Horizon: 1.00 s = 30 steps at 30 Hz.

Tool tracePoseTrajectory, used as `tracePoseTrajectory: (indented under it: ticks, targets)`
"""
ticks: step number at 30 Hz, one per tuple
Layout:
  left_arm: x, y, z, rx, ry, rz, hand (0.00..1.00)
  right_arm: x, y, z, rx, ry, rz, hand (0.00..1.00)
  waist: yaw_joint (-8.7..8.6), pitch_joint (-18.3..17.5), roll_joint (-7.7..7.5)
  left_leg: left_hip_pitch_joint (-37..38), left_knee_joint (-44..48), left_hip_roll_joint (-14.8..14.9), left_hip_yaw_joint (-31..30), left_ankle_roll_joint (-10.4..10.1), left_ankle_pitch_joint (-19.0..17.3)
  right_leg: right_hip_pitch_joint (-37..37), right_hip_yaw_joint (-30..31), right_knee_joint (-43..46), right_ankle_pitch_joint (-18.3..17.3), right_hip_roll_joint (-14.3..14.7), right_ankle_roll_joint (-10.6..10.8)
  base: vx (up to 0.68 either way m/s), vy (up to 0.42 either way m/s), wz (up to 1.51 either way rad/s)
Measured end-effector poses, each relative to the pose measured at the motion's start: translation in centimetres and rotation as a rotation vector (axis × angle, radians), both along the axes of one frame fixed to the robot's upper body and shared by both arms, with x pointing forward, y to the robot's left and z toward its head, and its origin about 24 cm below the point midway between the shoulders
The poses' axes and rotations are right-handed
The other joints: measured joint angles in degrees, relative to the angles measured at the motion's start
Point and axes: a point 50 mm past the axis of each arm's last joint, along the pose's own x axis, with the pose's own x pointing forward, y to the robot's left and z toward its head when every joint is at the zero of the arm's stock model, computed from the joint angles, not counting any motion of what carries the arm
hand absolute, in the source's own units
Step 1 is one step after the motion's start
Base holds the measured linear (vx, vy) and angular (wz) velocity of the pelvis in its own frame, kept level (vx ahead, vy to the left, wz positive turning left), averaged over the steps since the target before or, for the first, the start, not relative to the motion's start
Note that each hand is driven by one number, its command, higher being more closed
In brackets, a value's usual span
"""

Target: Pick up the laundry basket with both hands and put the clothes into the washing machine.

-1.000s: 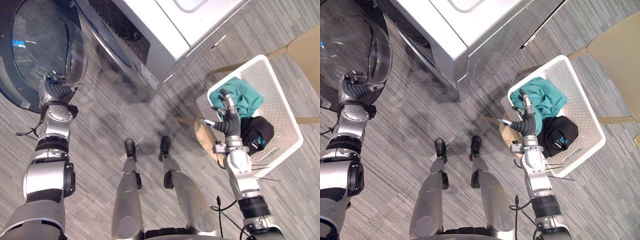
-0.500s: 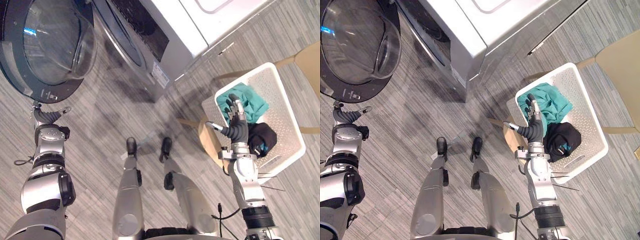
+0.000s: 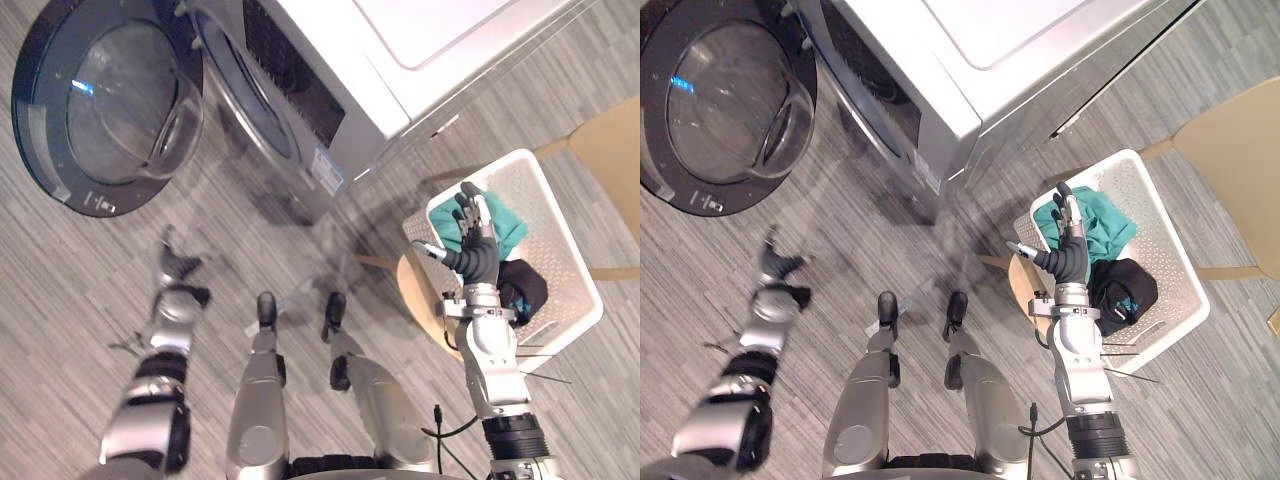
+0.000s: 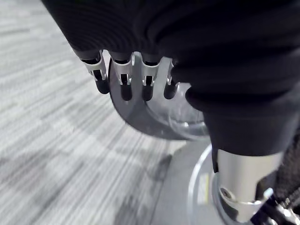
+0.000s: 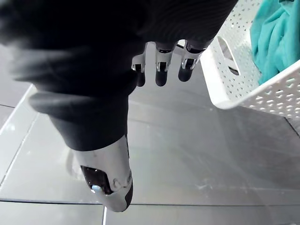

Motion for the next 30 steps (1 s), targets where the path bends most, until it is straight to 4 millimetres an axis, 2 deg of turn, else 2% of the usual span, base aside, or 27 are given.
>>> tracePoseTrajectory:
  ticks: [2,3,5,6,7,8,9,10,11,12,14,15,16,17,18,20,21,22,24,25,26,30]
  targets:
    - [-3.7,-1.5,-3.2,-0.09,0.122,-0.015,0.0,-0.4,-0.1,-0.9,-0.054,0.055,-0.016,0.0,-0.19,-2.91,2.33,2.91,0.58,0.02,3.09,0.64,-1.88,1.48,3.03,0.67,-0.5,-0.13,0.64,0.1,0.057,-0.63]
    - [-4.7,-1.7,-3.9,-0.109,0.15,-0.009,0.0,-0.5,-0.1,-1.2,-0.073,0.07,-0.02,0.0,-0.18,-3.26,2.87,4.15,0.84,0.11,4.35,0.84,-2.54,2.11,4.1,0.96,-0.59,-0.09,0.78,0.07,0.058,-0.92]
    - [-7.8,-1.9,-6.2,-0.163,0.264,0.005,0.0,-0.9,0.0,-2.1,-0.139,0.117,-0.036,0.0,-0.53,-5.38,4.67,6.33,3.67,0.94,9.69,1.48,-5.64,2.8,7.77,1.12,-1.45,0.19,1.53,0.03,0.06,-1.09]
    - [-8.3,-1.9,-6.6,-0.17,0.289,0.008,0.0,-1.0,-0.1,-2.4,-0.152,0.132,-0.042,0.0,-0.88,-5.8,5.06,6.66,4.38,1.31,11.15,1.74,-6.48,2.77,5.47,1.17,-2.97,-0.48,1.21,0.01,0.054,-1.2]
    - [-9.2,-1.8,-7.0,-0.178,0.315,0.016,0.0,-0.9,0.1,-2.9,-0.172,0.159,-0.043,0.0,-1.34,-5.9,5.1,8.01,5.22,2.13,14.31,1.96,-7.55,3.09,-3.18,3.29,-5.47,-2.9,-0.75,0.0,0.049,-1.14]
    - [-9.5,-1.8,-7.2,-0.189,0.326,0.013,0.0,-0.8,0.0,-3.4,-0.177,0.182,-0.056,0.0,-1.37,-5.99,5.04,8.75,6.01,2.92,16.77,1.89,-8.45,3.09,-10.58,5.51,-6.67,-5.06,-1.6,0.03,0.055,-1.68]
    - [-10.1,-1.2,-7.6,-0.182,0.359,0.014,0.0,-0.6,0.2,-4.4,-0.18,0.226,-0.058,0.0,-1.24,-6.35,4.75,10.28,6.93,4.38,20.91,1.19,-9.9,3.43,-23.2,9.91,-8.89,-9.56,-3.96,0.03,0.032,-1.47]
    - [-10.3,-1.0,-7.8,-0.178,0.375,0.012,0.0,-0.5,0.5,-4.6,-0.183,0.236,-0.055,0.0,-1.23,-6.47,4.54,10.86,7.53,4.94,22.67,0.86,-10.48,3.81,-26.5,11.3,-9.71,-10.86,-4.09,0.05,-0.02,-1.59]
    - [-10.7,-0.5,-8.0,-0.172,0.396,0.015,0.0,-0.6,0.8,-5.1,-0.185,0.255,-0.047,0.0,-1.26,-6.77,4.13,11.72,9.07,5.91,25.39,-0.01,-11.81,4.26,-29.45,12.36,-9.87,-11.68,-2.96,0.06,-0.098,-1.5]
    - [-11.0,0.1,-8.2,-0.158,0.417,0.022,0.0,-0.6,1.1,-5.4,-0.197,0.271,-0.042,0.0,-1.64,-7.05,4.33,12.24,12.12,8.16,27.92,-1.23,-13.98,4.39,-27.44,12.42,-9.45,-10.26,-1.15,0.05,-0.14,-1.44]
    - [-11.3,0.4,-8.4,-0.154,0.433,0.032,0.0,-1.0,1.0,-6.2,-0.223,0.305,-0.043,0.0,-2.11,-7.4,4.88,13.75,16.79,11.59,30.81,-2.04,-16.31,4.43,-23.95,12.98,-11.0,-7.48,-1.2,0.11,-0.163,-1.29]
    - [-11.3,0.5,-8.5,-0.153,0.436,0.033,0.0,-1.6,0.9,-6.8,-0.246,0.331,-0.04,0.0,-2.23,-7.46,4.87,13.39,22.18,14.01,30.36,-1.97,-16.61,5.05,-22.22,12.92,-11.83,-5.89,-1.35,0.16,-0.161,-1.06]
    - [-11.3,0.4,-8.5,-0.154,0.437,0.031,0.0,-1.8,0.8,-7.0,-0.258,0.344,-0.04,0.0,-2.32,-7.49,4.93,12.77,26.13,15.69,29.86,-1.88,-16.55,5.65,-21.52,12.58,-12.02,-5.07,-1.59,0.15,-0.187,-0.86]
    - [-11.3,0.0,-8.5,-0.172,0.437,0.025,0.0,-2.1,0.6,-7.4,-0.28,0.37,-0.036,0.0,-2.58,-7.7,5.36,10.69,34.12,18.84,27.17,-0.09,-15.53,7.22,-20.36,11.47,-12.04,-3.43,-2.06,0.18,-0.176,-0.72]
    - [-11.2,-0.2,-8.5,-0.173,0.435,0.009,0.0,-2.1,0.6,-7.6,-0.3,0.377,-0.027,0.0,-2.97,-7.75,5.36,7.79,40.76,19.5,22.14,0.58,-16.04,8.78,-18.86,10.6,-11.85,-2.59,-2.62,0.19,-0.139,-0.73]
    - [-11.0,-0.7,-8.4,-0.181,0.415,-0.005,0.0,-1.9,0.2,-7.4,-0.348,0.371,-0.027,0.0,-3.05,-8.01,5.39,4.64,43.0,16.21,14.03,-0.06,-16.74,10.29,-16.78,9.41,-11.37,-2.5,-2.71,0.19,-0.016,-0.63]
    - [-10.9,-0.9,-8.4,-0.183,0.41,-0.012,0.0,-1.6,0.2,-7.4,-0.368,0.372,-0.018,0.0,-2.68,-8.33,5.43,3.43,39.98,13.44,10.76,-0.89,-17.26,10.6,-15.11,8.58,-10.85,-2.62,-2.69,0.17,0.041,-0.59]
    - [-10.8,-1.0,-8.3,-0.183,0.408,-0.014,0.0,-1.3,0.2,-7.5,-0.385,0.375,-0.009,0.0,-2.62,-8.33,5.41,3.07,37.49,12.13,9.36,-0.88,-17.27,10.88,-14.43,7.96,-10.55,-2.71,-2.42,0.18,0.081,-0.6]
    - [-10.6,-1.3,-8.2,-0.187,0.398,-0.026,0.0,-0.3,0.0,-7.6,-0.438,0.388,0.008,0.0,-1.78,-8.38,5.53,2.71,23.33,7.83,5.79,-1.69,-16.67,11.34,-12.2,7.04,-9.28,-3.83,-1.2,0.17,0.136,-0.5]
    - [-10.6,-1.4,-8.2,-0.19,0.396,-0.027,0.0,-0.1,-0.1,-7.7,-0.461,0.393,0.01,0.0,-1.51,-8.49,5.73,3.06,18.72,6.87,4.67,-2.82,-15.41,11.37,-11.83,6.98,-9.04,-4.07,-0.76,0.14,0.199,-0.4]
    - [-10.8,-1.9,-8.3,-0.203,0.397,-0.031,0.0,0.3,-0.4,-7.6,-0.502,0.398,0.016,0.0,-1.18,-9.11,7.13,3.18,12.3,6.06,3.02,-2.3,-6.6,11.58,-11.31,6.37,-8.69,-3.59,0.26,0.12,0.178,-0.27]
    - [-10.7,-1.8,-8.3,-0.196,0.395,-0.038,0.0,1.3,0.1,-7.4,-0.57,0.391,0.048,0.0,-0.53,-9.22,6.53,3.47,10.96,2.05,2.71,-0.98,-6.13,12.94,-11.39,2.78,-6.53,-6.88,3.78,0.14,0.233,0.15]
